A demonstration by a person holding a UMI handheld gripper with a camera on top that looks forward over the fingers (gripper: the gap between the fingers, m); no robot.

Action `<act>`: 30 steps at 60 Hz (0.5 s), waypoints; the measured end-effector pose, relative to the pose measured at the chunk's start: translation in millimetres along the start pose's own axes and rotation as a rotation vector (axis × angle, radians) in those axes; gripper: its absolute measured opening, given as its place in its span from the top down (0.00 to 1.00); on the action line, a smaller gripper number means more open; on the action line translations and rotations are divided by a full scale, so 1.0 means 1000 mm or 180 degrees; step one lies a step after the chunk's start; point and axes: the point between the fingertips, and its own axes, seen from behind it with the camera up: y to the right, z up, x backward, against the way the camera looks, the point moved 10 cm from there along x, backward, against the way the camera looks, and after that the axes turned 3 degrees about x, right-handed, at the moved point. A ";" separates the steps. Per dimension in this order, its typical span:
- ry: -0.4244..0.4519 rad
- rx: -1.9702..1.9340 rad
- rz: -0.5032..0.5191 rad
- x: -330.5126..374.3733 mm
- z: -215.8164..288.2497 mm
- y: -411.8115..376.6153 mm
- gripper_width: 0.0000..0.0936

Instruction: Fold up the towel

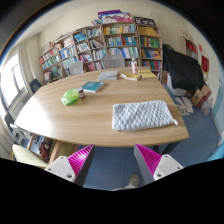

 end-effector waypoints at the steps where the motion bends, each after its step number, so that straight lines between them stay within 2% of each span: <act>1: 0.0005 0.0001 -0.0006 -0.003 -0.002 0.001 0.11; 12: 0.0062 0.0096 0.0013 -0.045 0.016 0.007 0.11; 21: 0.0082 0.0128 0.0133 -0.128 0.042 0.014 0.11; 25: -0.0018 0.0213 0.0235 -0.166 0.048 0.013 0.12; 30: -0.0143 0.0347 0.0182 -0.213 0.057 0.019 0.11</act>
